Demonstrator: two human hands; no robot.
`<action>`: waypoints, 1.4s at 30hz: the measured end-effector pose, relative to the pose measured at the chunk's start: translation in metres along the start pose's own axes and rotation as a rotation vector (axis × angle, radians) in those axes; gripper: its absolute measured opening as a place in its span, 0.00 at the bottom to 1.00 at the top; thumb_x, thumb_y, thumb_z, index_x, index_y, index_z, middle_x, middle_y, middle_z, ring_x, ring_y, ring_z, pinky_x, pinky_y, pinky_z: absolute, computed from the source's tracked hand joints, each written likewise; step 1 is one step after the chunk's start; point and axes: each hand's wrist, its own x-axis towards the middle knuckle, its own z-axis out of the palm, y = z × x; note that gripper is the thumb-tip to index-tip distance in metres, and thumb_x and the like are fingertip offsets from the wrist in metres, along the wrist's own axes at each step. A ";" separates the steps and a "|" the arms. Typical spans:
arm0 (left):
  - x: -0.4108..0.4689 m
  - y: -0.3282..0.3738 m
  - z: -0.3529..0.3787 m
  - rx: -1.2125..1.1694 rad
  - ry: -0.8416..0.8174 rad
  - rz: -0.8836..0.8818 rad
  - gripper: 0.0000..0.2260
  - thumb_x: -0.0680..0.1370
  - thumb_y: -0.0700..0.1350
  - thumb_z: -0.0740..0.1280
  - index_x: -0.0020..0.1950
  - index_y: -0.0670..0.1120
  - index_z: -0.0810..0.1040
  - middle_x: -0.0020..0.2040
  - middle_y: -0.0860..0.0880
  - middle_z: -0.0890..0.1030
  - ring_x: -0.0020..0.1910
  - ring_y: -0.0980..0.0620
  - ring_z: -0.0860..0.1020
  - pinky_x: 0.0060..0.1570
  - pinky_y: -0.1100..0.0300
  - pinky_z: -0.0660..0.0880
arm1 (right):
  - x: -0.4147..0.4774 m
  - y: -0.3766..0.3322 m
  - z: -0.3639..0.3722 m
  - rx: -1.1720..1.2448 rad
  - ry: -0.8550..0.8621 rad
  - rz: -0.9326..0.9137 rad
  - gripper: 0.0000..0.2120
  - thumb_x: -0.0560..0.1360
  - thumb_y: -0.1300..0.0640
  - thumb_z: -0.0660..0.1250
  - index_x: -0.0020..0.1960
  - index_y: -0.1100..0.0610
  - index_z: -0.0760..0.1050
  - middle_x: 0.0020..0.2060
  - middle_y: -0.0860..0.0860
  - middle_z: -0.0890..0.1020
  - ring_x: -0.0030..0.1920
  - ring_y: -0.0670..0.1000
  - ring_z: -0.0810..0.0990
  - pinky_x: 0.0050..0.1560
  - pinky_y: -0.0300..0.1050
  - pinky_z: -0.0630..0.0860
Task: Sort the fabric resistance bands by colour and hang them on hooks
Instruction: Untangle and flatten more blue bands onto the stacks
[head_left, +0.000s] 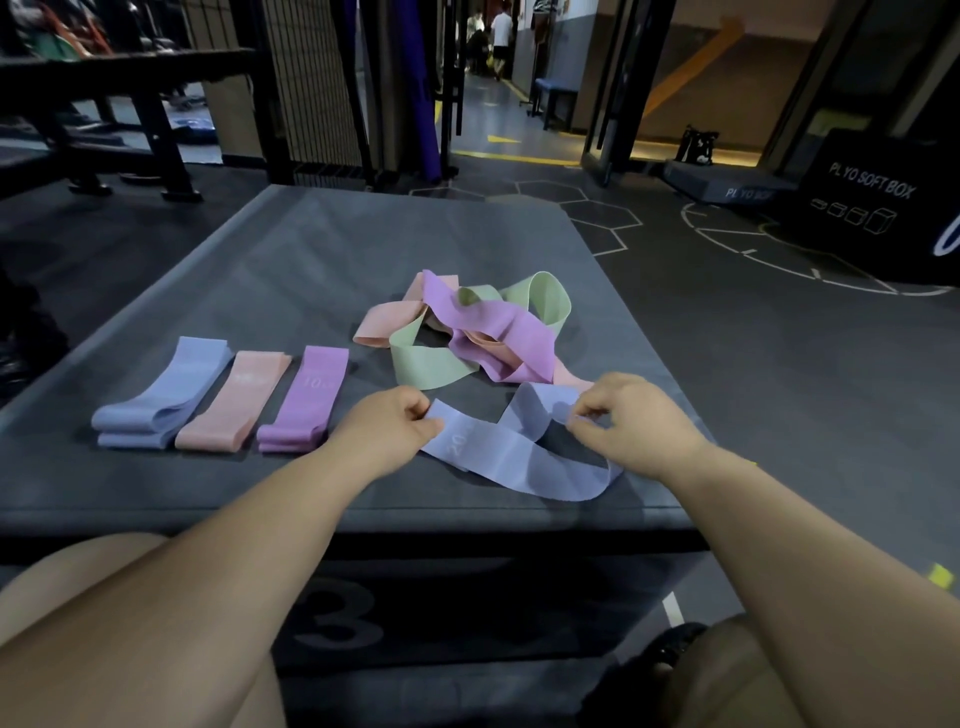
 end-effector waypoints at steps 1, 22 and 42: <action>0.000 0.000 0.000 -0.019 0.007 -0.003 0.08 0.77 0.49 0.67 0.40 0.48 0.73 0.34 0.54 0.72 0.33 0.54 0.68 0.34 0.59 0.64 | -0.001 -0.001 -0.001 0.015 0.008 0.025 0.09 0.74 0.55 0.68 0.37 0.56 0.80 0.37 0.51 0.78 0.41 0.52 0.75 0.43 0.46 0.73; -0.006 0.007 -0.001 -0.298 -0.048 -0.059 0.08 0.79 0.52 0.65 0.47 0.49 0.79 0.38 0.53 0.84 0.29 0.54 0.73 0.33 0.63 0.70 | -0.001 0.003 -0.010 0.001 -0.094 0.077 0.16 0.81 0.60 0.60 0.65 0.51 0.78 0.58 0.52 0.78 0.54 0.52 0.77 0.50 0.36 0.66; -0.009 0.014 -0.009 -0.588 -0.073 -0.197 0.05 0.78 0.43 0.64 0.46 0.45 0.79 0.37 0.50 0.83 0.28 0.55 0.74 0.28 0.63 0.67 | 0.000 0.017 -0.025 0.614 0.175 0.403 0.03 0.74 0.59 0.71 0.42 0.53 0.81 0.23 0.42 0.71 0.23 0.42 0.66 0.28 0.35 0.64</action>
